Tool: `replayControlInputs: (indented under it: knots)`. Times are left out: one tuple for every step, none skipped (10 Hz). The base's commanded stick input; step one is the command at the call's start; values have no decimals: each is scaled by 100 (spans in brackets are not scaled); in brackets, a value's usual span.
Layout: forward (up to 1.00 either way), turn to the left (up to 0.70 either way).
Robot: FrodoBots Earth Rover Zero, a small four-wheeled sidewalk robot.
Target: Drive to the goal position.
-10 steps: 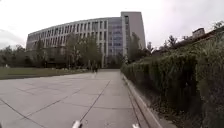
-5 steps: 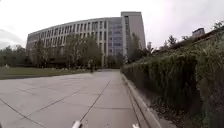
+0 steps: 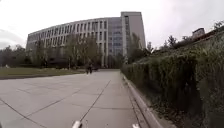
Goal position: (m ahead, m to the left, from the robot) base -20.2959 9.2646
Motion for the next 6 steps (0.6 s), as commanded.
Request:
replayControlInputs:
  knots:
    - [6,0]
    - [6,0]
    - [7,0]
    - [7,0]
    - [7,0]
    - [7,0]
